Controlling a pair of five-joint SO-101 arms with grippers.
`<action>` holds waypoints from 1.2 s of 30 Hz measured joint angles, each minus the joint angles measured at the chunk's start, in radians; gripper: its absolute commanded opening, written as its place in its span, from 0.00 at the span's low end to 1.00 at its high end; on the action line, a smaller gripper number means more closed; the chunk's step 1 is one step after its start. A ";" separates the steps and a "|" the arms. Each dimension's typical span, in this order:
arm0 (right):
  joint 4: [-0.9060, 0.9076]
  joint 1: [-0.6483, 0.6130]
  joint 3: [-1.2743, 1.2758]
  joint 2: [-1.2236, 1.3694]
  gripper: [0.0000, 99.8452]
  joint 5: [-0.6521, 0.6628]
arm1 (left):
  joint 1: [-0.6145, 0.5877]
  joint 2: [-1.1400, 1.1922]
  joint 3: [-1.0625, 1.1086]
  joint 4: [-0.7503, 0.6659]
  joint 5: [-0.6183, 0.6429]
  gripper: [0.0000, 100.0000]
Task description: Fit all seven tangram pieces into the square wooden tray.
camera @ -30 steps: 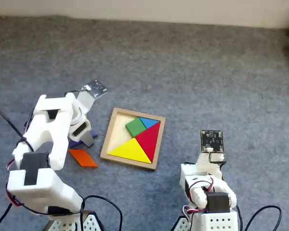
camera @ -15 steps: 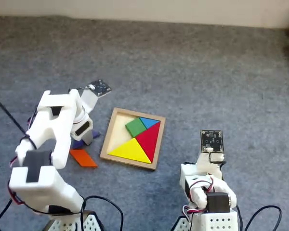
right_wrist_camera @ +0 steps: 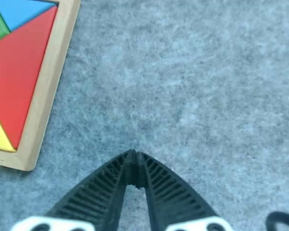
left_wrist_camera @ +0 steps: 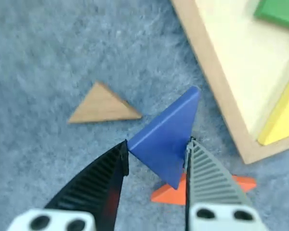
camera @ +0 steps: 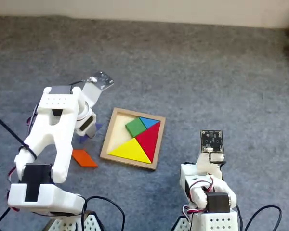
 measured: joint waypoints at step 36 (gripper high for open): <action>0.000 0.000 0.000 0.000 0.01 0.000 | -0.052 -0.002 0.074 -0.058 -0.071 0.28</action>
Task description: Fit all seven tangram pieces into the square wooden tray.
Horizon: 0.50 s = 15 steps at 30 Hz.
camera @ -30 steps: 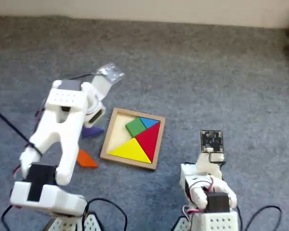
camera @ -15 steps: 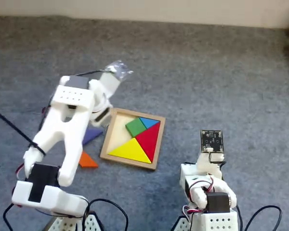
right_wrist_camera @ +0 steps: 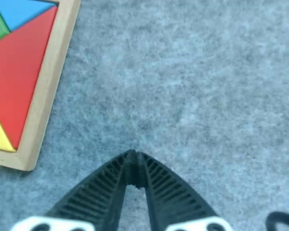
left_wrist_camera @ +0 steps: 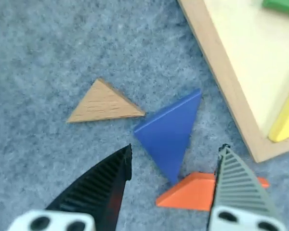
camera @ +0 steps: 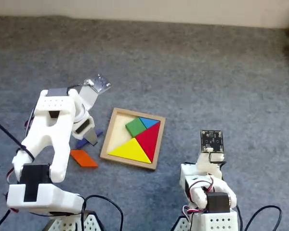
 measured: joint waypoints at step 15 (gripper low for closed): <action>0.000 0.000 0.000 0.000 0.01 0.000 | 0.000 0.321 -0.229 0.048 -0.002 0.26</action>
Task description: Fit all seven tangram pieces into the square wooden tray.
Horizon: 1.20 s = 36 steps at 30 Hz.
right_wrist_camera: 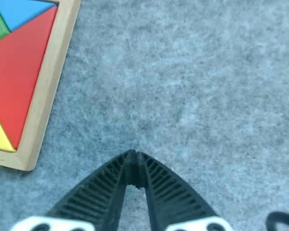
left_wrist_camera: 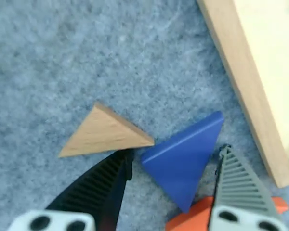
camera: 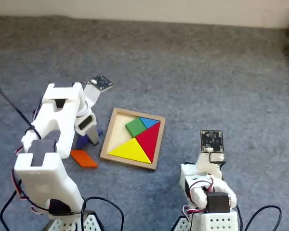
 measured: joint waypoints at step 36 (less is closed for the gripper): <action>0.000 0.000 0.000 0.000 0.01 0.000 | 0.153 -0.236 0.011 0.153 0.115 0.12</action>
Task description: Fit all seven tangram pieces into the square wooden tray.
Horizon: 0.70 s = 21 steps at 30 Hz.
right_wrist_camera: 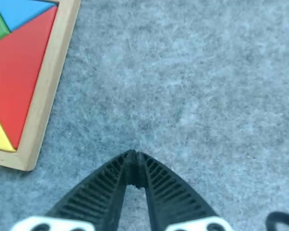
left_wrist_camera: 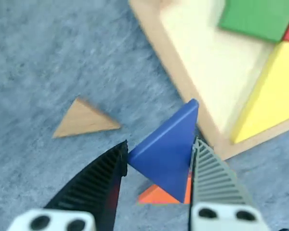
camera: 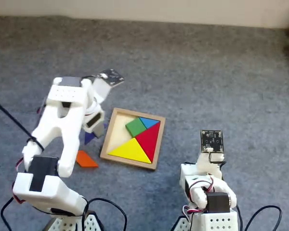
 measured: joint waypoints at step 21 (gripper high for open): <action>0.000 0.000 0.000 0.000 0.01 0.000 | 0.157 0.281 -0.399 0.054 0.040 0.19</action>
